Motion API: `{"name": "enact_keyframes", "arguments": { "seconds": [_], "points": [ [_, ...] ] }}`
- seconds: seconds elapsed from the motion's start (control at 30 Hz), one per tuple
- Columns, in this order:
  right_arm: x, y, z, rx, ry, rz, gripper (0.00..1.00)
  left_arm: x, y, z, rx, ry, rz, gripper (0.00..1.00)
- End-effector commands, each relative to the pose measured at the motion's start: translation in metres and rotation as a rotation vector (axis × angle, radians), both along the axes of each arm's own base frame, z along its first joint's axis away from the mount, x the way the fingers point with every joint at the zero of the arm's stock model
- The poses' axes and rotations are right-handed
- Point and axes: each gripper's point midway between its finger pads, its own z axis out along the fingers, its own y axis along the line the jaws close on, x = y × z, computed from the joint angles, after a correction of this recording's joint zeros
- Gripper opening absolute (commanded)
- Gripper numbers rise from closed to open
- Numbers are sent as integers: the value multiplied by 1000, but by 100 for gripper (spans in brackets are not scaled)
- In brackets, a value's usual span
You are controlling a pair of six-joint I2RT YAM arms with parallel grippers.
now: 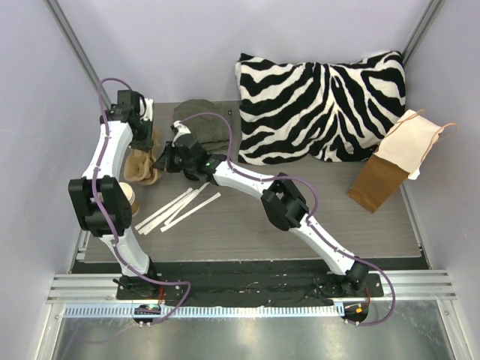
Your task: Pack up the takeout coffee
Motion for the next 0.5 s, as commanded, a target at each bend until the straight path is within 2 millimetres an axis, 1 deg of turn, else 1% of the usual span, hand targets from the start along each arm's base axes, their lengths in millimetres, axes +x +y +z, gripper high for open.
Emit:
{"name": "enact_keyframes", "arguments": {
  "seconds": [0.0, 0.03, 0.07, 0.23, 0.33, 0.37, 0.43, 0.47],
  "points": [
    [14, -4, 11, 22, -3, -73, 1, -3, 4, 24, 25, -85, -22, 0],
    [17, -5, 12, 22, -8, -83, 1, -3, 7, 25, 31, -84, -13, 0],
    [17, -9, 3, -12, 11, -98, 1, -2, 7, 27, 28, -89, -6, 0],
    [28, -19, 0, -45, 6, -165, 1, 4, 9, 41, 16, -141, -13, 0],
    [29, -19, -2, -51, 5, -167, 1, 7, 14, 45, 17, -151, -17, 0],
    [29, -19, -3, -54, 6, -167, 1, 9, 10, 46, -9, -160, -32, 0],
    [27, -17, -1, -48, 7, -152, 1, 10, 14, 49, -11, -171, -20, 0],
    [26, -16, -1, -42, 5, -146, 1, 11, 12, 51, -16, -177, -24, 0]
  ]
}}
